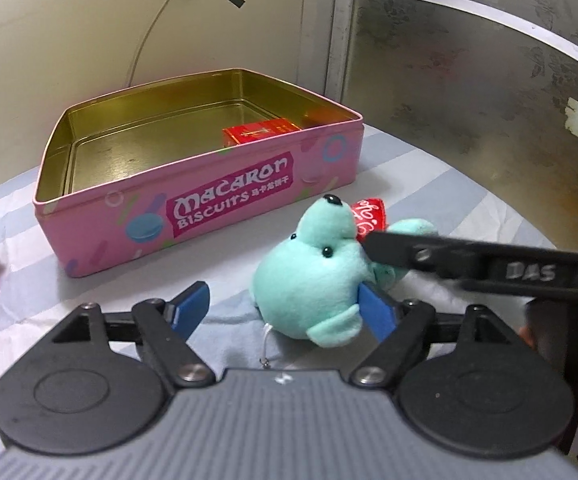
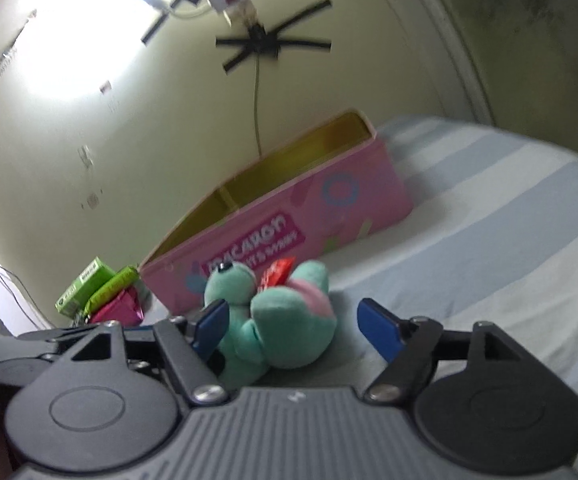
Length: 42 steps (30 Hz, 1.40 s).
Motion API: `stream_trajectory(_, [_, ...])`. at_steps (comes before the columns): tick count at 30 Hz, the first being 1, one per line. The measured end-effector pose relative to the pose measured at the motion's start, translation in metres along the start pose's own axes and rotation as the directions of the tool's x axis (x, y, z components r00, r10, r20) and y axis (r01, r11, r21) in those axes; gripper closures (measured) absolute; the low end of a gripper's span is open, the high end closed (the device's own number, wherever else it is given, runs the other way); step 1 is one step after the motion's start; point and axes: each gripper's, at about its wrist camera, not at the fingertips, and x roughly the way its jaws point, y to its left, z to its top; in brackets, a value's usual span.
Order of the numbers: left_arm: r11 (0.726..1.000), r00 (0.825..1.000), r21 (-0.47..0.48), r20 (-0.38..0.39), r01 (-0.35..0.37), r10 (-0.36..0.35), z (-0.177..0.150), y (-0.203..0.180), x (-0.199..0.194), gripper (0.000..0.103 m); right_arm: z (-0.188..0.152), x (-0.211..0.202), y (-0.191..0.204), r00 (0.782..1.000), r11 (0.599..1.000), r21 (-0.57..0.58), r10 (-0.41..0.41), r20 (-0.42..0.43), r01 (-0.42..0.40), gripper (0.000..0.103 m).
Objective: Organize objects
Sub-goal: 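Carry the plush seal with both grippers and drop it into the pink tin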
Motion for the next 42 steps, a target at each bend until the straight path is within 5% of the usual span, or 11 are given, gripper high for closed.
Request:
stream_trajectory(11, [1.0,1.0,-0.003,0.005,-0.02,0.02,-0.003,0.002,0.003,0.018,-0.006,0.006,0.009,0.999,0.998,-0.046,0.033,-0.026,-0.034,0.054])
stream_trajectory(16, [0.999,0.999,0.022,0.003,0.034,-0.034,-0.003,-0.003,-0.006,0.053,-0.008,-0.004,0.018,1.0,0.997,-0.068,0.027,-0.004,-0.027,0.061])
stream_trajectory(22, [0.998,0.997,0.059,0.067,0.02,-0.024,0.007,-0.006,-0.032,0.057,0.0,-0.021,0.039,0.997,0.994,-0.104,0.045,0.069,-0.037,0.062])
stream_trajectory(31, [0.98,0.965,0.151,0.246,-0.126,0.086,0.054,0.005,-0.063,0.057,0.054,-0.013,0.077,0.968,0.976,-0.201,0.128,0.217,-0.084,0.062])
stream_trajectory(42, [0.956,0.952,0.152,0.215,-0.251,0.216,0.097,0.039,-0.009,0.057,0.094,0.069,0.072,0.971,0.979,-0.181,0.13,0.199,-0.094,0.062])
